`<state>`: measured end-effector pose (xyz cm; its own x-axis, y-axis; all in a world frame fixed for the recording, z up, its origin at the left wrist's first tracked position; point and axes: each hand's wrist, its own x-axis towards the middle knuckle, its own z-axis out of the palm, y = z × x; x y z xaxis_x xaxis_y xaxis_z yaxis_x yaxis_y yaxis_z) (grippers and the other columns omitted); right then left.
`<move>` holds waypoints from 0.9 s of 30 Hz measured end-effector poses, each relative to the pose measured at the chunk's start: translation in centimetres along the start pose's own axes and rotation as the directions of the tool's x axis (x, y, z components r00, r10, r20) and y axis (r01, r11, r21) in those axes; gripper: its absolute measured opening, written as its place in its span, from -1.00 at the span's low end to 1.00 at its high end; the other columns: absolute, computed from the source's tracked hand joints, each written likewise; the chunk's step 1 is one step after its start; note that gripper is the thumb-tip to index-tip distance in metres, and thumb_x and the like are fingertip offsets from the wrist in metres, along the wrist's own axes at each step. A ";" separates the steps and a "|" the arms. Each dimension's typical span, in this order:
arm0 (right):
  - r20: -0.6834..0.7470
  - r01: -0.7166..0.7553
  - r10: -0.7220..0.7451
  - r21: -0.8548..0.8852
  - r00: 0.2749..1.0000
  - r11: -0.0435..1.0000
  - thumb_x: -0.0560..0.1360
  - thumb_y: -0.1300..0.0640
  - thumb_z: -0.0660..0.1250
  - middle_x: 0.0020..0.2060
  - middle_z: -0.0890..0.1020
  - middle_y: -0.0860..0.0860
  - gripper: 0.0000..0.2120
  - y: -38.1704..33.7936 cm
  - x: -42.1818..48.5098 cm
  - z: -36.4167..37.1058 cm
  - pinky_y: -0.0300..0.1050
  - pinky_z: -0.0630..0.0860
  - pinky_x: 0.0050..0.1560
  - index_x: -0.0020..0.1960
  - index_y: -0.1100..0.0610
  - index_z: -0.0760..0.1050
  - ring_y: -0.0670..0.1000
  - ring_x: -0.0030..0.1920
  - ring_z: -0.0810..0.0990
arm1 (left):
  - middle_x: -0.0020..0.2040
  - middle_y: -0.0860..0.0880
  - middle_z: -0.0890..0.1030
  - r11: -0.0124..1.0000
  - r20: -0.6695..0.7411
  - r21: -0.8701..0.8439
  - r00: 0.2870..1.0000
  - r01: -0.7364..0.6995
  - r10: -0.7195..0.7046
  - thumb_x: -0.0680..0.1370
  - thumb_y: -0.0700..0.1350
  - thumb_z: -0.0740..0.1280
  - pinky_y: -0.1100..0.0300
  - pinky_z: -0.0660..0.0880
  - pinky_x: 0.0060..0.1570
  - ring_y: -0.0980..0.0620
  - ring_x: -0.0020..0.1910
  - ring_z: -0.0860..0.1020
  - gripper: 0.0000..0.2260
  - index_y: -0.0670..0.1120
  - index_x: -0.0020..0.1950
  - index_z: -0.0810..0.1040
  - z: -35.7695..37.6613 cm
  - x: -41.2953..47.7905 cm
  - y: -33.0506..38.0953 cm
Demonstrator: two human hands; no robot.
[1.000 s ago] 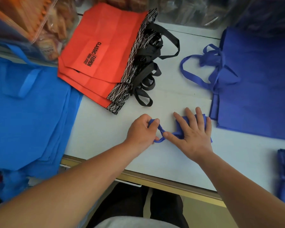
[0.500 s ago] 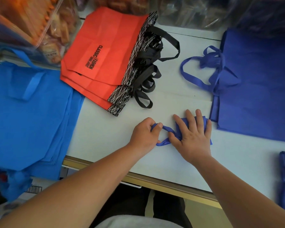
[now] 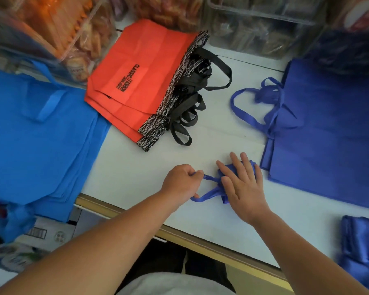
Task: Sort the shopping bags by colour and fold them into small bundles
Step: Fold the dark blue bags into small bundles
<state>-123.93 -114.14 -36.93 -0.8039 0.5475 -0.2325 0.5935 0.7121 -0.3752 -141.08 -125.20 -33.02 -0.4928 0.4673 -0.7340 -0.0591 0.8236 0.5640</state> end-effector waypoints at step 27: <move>0.223 -0.250 0.113 0.843 0.968 0.477 0.57 0.24 0.43 -0.03 0.69 0.06 -0.80 -1.7 -7.2 -12.6 0.13 0.58 0.06 0.06 -0.05 0.57 0.17 0.02 0.64 | -0.26 -0.11 0.54 0.983 0.033 -0.091 0.987 0.158 -0.155 0.66 0.03 0.27 0.21 0.48 -0.49 -0.01 -0.43 0.56 -0.73 -0.18 0.03 0.57 -0.9 -9.9 0.9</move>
<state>-118.66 -113.75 -23.26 -0.7199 0.5127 -0.4679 0.4506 -0.1675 -0.8769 -137.10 -129.37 -24.92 -0.4485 0.3440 -0.8249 -0.2154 0.8542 0.4733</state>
